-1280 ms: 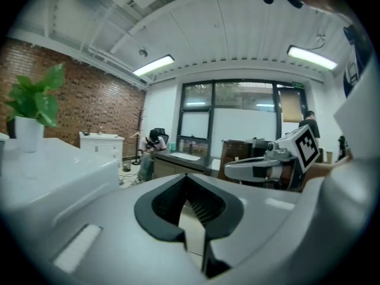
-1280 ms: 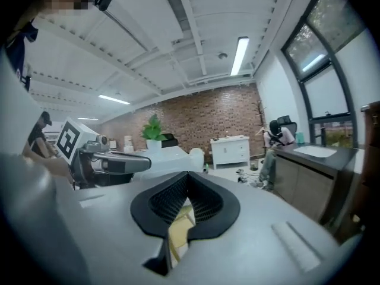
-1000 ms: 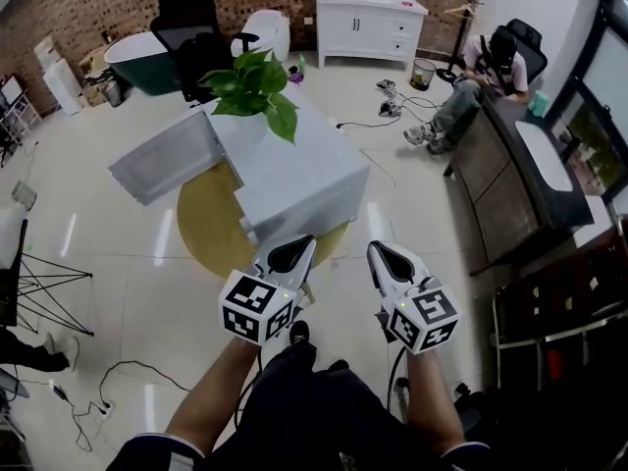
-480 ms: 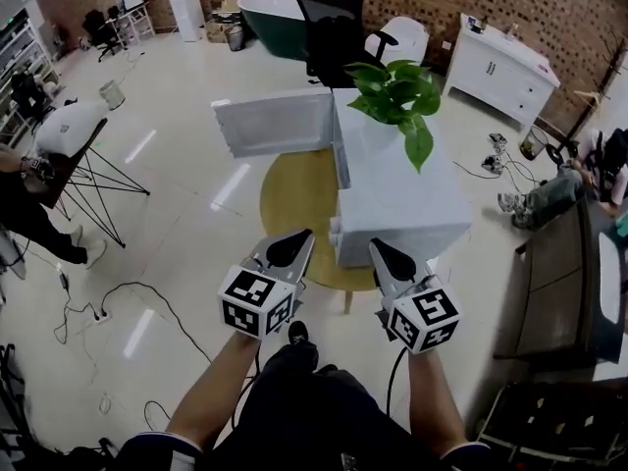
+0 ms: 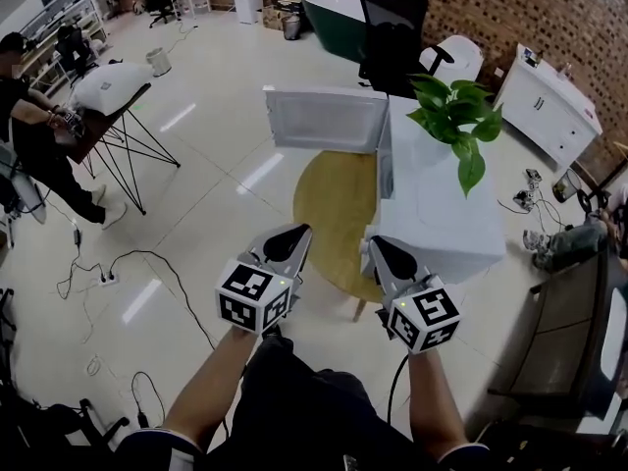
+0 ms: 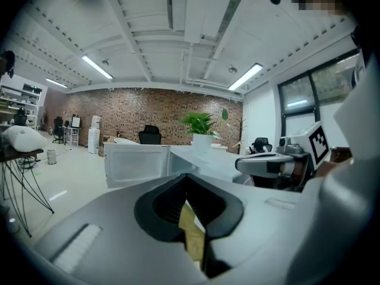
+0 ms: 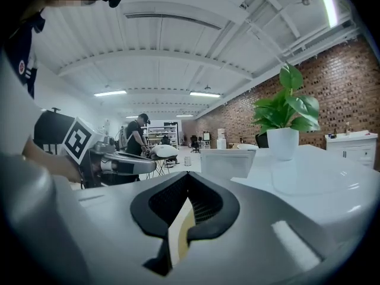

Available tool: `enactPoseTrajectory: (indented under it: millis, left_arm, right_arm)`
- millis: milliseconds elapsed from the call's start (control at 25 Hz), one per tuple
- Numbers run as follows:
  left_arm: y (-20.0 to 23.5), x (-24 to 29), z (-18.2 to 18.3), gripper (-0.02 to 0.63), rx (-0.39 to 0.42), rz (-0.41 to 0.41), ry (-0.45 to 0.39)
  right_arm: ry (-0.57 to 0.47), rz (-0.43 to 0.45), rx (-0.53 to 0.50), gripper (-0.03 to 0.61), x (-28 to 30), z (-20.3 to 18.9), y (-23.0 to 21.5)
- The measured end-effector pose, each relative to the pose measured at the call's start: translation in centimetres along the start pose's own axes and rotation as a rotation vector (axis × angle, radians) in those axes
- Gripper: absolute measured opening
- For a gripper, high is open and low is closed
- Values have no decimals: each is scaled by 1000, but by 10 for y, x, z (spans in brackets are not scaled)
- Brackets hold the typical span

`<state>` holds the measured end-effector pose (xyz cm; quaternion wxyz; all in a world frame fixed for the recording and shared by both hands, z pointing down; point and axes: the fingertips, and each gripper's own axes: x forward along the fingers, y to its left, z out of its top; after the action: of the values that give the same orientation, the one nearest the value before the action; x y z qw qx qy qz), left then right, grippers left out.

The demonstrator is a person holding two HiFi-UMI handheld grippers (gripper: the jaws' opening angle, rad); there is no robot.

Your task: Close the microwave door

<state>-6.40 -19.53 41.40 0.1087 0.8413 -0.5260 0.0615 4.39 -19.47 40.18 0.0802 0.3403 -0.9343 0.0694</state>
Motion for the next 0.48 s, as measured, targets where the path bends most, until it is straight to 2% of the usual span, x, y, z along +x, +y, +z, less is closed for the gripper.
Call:
enactPoseTrajectory:
  millis: [240,480]
  left_arm:
    - [28,2,8,12,-2,-6,-13]
    - [80,21,19,12,4,-75,-57]
  right_arm:
    - [2,4,-5,2,23,8,9]
    - [-26,-74,-14,2,67,16,14]
